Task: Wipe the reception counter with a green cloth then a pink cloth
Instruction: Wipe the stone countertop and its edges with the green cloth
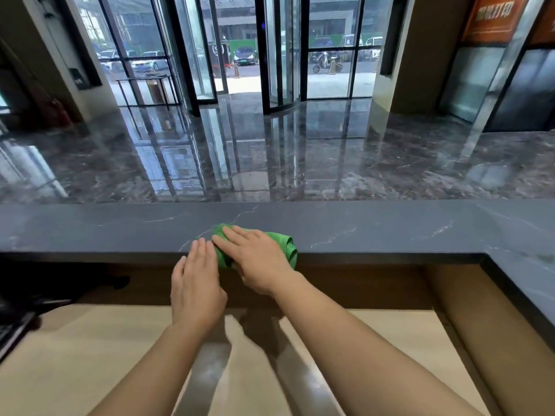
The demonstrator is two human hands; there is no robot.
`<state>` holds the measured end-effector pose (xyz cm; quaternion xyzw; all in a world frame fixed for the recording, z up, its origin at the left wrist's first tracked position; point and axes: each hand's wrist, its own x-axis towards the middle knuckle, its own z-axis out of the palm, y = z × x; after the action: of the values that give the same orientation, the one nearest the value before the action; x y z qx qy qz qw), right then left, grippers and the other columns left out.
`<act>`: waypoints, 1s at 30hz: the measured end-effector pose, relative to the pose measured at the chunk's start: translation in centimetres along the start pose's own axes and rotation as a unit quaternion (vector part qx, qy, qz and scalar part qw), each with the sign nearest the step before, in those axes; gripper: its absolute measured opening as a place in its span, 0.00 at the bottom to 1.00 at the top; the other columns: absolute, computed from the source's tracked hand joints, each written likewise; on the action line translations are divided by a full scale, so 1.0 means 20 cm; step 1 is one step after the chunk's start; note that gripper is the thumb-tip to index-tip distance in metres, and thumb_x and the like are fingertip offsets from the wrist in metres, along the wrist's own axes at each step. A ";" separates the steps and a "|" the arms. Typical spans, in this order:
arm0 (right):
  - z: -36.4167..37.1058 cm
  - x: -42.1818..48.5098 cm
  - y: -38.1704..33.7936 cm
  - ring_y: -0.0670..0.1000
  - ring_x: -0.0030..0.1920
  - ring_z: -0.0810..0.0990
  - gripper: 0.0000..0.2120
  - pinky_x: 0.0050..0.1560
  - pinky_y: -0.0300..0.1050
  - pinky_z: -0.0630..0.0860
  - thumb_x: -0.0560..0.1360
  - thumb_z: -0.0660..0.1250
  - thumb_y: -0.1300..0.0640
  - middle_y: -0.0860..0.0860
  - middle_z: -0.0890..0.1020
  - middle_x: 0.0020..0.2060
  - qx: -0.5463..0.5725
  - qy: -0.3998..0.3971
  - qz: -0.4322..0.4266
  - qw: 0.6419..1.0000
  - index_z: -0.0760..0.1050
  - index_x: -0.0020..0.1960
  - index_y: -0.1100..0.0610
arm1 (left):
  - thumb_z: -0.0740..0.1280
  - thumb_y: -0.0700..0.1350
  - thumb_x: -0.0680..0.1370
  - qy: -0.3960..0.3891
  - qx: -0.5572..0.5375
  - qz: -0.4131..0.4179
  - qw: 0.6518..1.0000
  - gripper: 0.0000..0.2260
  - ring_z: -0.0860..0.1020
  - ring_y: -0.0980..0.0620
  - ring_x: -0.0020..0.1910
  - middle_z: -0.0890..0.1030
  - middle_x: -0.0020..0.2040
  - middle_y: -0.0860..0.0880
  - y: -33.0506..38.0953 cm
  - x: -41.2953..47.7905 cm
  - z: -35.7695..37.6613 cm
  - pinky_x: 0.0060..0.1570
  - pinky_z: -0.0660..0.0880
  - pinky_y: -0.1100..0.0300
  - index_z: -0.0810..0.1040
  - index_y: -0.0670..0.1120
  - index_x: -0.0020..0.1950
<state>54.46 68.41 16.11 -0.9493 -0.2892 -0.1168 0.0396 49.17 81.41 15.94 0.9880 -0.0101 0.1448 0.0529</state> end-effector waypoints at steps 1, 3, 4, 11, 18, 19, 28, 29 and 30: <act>0.00 -0.03 0.04 0.52 0.78 0.56 0.36 0.76 0.49 0.56 0.77 0.67 0.57 0.51 0.56 0.79 -0.002 0.012 -0.011 1.000 0.54 0.79 0.49 | 0.62 0.40 0.74 0.000 0.011 0.012 1.000 0.36 0.46 0.52 0.78 0.48 0.80 0.46 0.03 -0.02 0.01 0.76 0.47 0.56 0.47 0.43 0.79; 0.00 -0.11 0.11 0.53 0.77 0.60 0.34 0.75 0.49 0.57 0.76 0.68 0.59 0.51 0.60 0.77 0.009 0.035 -0.025 0.999 0.57 0.79 0.51 | 0.63 0.39 0.74 0.009 0.017 0.036 0.999 0.38 0.45 0.51 0.78 0.47 0.80 0.45 0.09 -0.06 0.05 0.75 0.46 0.55 0.46 0.42 0.79; 0.00 -0.16 0.15 0.54 0.76 0.62 0.32 0.74 0.50 0.58 0.76 0.68 0.59 0.52 0.63 0.76 0.018 0.049 -0.029 0.998 0.60 0.78 0.53 | 0.64 0.37 0.72 0.014 0.016 0.047 0.999 0.39 0.47 0.50 0.78 0.50 0.79 0.44 0.13 -0.08 0.07 0.75 0.48 0.53 0.48 0.41 0.79; -0.03 -0.54 0.43 0.58 0.69 0.73 0.30 0.69 0.57 0.66 0.71 0.74 0.61 0.56 0.73 0.70 -0.021 0.132 0.021 0.991 0.70 0.72 0.56 | 0.66 0.38 0.72 0.006 -0.006 0.131 0.991 0.41 0.44 0.47 0.78 0.46 0.79 0.43 0.50 -0.17 0.14 0.76 0.43 0.50 0.44 0.40 0.78; -0.05 -0.98 0.65 0.61 0.73 0.64 0.45 0.66 0.58 0.60 0.62 0.79 0.62 0.50 0.70 0.72 -0.122 0.166 0.250 0.946 0.63 0.73 0.46 | 0.58 0.41 0.78 -0.016 -0.016 0.271 0.962 0.37 0.34 0.49 0.77 0.36 0.78 0.45 0.94 -0.19 0.09 0.74 0.34 0.48 0.34 0.43 0.77; -0.05 -1.03 0.66 0.61 0.72 0.63 0.48 0.62 0.59 0.63 0.59 0.80 0.63 0.51 0.70 0.73 -0.120 0.168 0.296 0.933 0.63 0.73 0.45 | 0.58 0.41 0.78 -0.015 -0.020 0.287 0.958 0.37 0.34 0.49 0.77 0.36 0.78 0.46 1.00 -0.19 0.08 0.74 0.33 0.48 0.35 0.43 0.77; -0.06 -1.13 0.69 0.63 0.75 0.51 0.37 0.64 0.60 0.70 0.71 0.66 0.72 0.61 0.52 0.78 0.052 0.262 0.477 0.837 0.67 0.74 0.46 | 0.60 0.42 0.79 -0.057 -0.004 0.363 0.930 0.37 0.36 0.50 0.77 0.39 0.79 0.47 1.28 -0.13 0.06 0.75 0.37 0.44 0.38 0.44 0.78; -0.05 -1.11 0.68 0.63 0.75 0.51 0.37 0.64 0.58 0.71 0.72 0.66 0.71 0.60 0.51 0.78 0.056 0.263 0.484 0.833 0.66 0.75 0.46 | 0.62 0.42 0.78 -0.058 0.004 0.368 0.928 0.38 0.36 0.50 0.77 0.39 0.79 0.47 1.25 -0.13 0.06 0.75 0.36 0.44 0.38 0.44 0.78; -0.05 -1.09 0.65 0.62 0.76 0.50 0.36 0.63 0.57 0.73 0.73 0.66 0.70 0.59 0.51 0.78 0.057 0.263 0.492 0.828 0.65 0.75 0.45 | 0.62 0.43 0.78 -0.057 0.006 0.372 0.926 0.38 0.36 0.50 0.77 0.39 0.79 0.47 1.21 -0.12 0.07 0.75 0.36 0.44 0.38 0.44 0.78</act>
<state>44.03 45.67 11.61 -0.8955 0.2308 -0.3103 0.2201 46.32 57.14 16.45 0.9201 -0.3793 0.0972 -0.0111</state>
